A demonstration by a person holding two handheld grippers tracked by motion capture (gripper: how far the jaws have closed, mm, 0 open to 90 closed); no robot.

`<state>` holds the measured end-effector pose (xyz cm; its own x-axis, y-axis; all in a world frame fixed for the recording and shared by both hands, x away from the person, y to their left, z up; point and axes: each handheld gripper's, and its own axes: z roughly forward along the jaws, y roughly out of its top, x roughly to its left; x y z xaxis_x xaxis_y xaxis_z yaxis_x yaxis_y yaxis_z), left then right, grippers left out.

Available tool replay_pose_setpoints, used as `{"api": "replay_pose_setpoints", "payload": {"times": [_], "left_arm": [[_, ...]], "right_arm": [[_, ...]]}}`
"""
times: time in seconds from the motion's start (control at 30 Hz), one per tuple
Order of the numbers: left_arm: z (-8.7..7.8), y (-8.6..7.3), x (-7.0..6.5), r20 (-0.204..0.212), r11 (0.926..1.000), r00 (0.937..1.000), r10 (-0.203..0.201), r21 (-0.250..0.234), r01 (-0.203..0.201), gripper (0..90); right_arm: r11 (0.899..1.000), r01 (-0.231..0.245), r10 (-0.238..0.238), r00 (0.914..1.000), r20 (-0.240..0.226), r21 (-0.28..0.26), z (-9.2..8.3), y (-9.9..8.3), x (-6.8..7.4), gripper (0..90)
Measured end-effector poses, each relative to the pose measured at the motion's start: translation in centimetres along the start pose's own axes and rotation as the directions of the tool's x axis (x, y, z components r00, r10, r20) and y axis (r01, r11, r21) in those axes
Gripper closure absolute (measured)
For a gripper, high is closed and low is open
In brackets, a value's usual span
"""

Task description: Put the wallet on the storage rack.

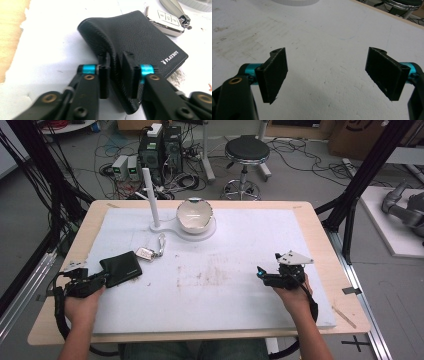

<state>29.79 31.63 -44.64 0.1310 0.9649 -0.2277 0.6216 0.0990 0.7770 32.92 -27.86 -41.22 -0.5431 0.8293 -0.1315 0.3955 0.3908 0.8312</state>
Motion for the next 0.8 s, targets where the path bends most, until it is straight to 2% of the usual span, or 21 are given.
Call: {"api": "replay_pose_setpoints", "payload": {"times": [0.23,0.43,0.47,0.57,0.73,0.77,0.8], "left_arm": [[-0.4,0.1,0.4,0.035,0.9998,0.9994,-0.004,-0.022,0.004,83.3],[-1.4,0.7,0.2,0.072,0.9971,0.9974,0.007,-0.076,-0.001,83.8],[-1.9,1.1,0.1,0.096,0.9942,0.9954,0.005,-0.108,0.005,83.8],[-2.4,1.4,-0.1,0.105,0.9913,0.9941,0.028,-0.131,-0.014,83.8],[-3.5,2.1,-0.5,0.138,0.9821,0.9899,0.033,-0.188,-0.006,83.9],[-3.8,2.3,-0.6,0.137,0.9786,0.9900,0.036,-0.206,-0.007,84.0],[-3.8,2.3,-0.6,0.137,0.9786,0.9900,0.036,-0.206,-0.007,84.0]], "right_arm": [[1.000,0.003,-0.003,1.0000,0.000,0.000,0.0,-0.1,-0.1,18.4],[1.000,0.009,-0.009,0.9999,-0.004,-0.001,0.0,-0.1,-0.1,18.4],[1.000,0.009,-0.009,1.0000,-0.002,0.000,0.0,-0.1,-0.1,18.4],[1.000,0.009,-0.009,1.0000,-0.003,-0.003,0.0,-0.1,-0.1,18.4],[1.000,0.010,-0.010,0.9999,-0.003,-0.003,0.0,-0.1,-0.1,18.4],[1.000,0.011,-0.011,0.9999,-0.004,-0.006,0.0,-0.1,-0.1,18.4],[1.000,0.011,-0.011,0.9999,-0.004,-0.006,0.0,-0.1,-0.1,18.4]]}}
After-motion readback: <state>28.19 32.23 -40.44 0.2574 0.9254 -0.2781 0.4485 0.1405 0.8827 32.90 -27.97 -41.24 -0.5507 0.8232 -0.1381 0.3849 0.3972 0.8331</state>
